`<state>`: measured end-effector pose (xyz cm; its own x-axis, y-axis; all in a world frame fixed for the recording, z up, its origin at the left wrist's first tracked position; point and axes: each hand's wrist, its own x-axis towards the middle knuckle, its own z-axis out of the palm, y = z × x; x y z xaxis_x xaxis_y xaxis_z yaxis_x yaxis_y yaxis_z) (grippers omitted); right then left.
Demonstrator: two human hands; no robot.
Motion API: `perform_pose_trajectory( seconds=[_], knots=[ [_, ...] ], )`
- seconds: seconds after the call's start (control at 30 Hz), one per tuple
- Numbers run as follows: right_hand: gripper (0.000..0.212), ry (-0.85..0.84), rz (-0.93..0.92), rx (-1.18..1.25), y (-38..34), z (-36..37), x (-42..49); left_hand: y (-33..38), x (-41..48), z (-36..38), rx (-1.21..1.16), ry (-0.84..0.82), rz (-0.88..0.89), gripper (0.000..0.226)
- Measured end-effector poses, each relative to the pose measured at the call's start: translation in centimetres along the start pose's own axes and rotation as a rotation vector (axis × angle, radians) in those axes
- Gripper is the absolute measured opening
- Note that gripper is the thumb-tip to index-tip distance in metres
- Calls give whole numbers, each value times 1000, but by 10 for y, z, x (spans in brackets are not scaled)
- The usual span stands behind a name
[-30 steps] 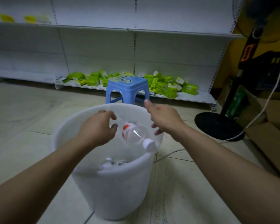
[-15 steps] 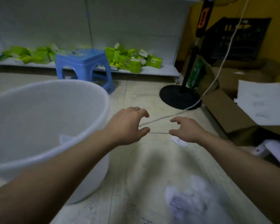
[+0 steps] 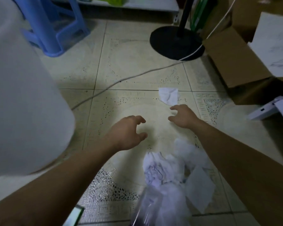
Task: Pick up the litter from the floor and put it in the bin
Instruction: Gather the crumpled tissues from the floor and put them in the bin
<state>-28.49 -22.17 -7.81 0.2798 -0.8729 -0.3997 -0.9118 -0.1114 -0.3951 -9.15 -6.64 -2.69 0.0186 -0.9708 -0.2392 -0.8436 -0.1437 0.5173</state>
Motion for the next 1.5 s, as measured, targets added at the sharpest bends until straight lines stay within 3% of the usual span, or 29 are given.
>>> perform_pose_trajectory(
  seconds=[0.3, 0.47, 0.53, 0.7, 0.9, 1.03, 1.2, 1.33, 1.5],
  knots=[
    [77, 9, -19, -127, -14, 37, 86, -33, -2, 22, -84, 32, -50, 48],
    [78, 96, -33, -214, -17, 47, 81, -50, -12, 31, -101, -3, -74, 49],
    [71, 113, -66, -209, -23, 57, 66, -51, -13, 35, -101, -24, -84, 50],
    [16, 143, -158, -115, -22, 81, 19, -46, -18, 54, -107, -64, -77, 49],
    [21, 37, -224, -73, -17, 72, -20, -35, -19, 77, -76, -125, -35, 46],
    [11, 36, -176, 142, -3, 56, -47, -17, -17, 89, -93, -171, 84, 45],
    [7, 180, -100, 320, 19, 41, -80, -1, -22, 105, 2, -398, 106, 88],
    [15, 180, -110, 398, 23, 43, -103, -4, -30, 107, -58, -222, 100, 57],
    [15, 97, -51, 450, 12, 52, -119, -21, -44, 88, -98, -135, 74, 46]
  ],
)
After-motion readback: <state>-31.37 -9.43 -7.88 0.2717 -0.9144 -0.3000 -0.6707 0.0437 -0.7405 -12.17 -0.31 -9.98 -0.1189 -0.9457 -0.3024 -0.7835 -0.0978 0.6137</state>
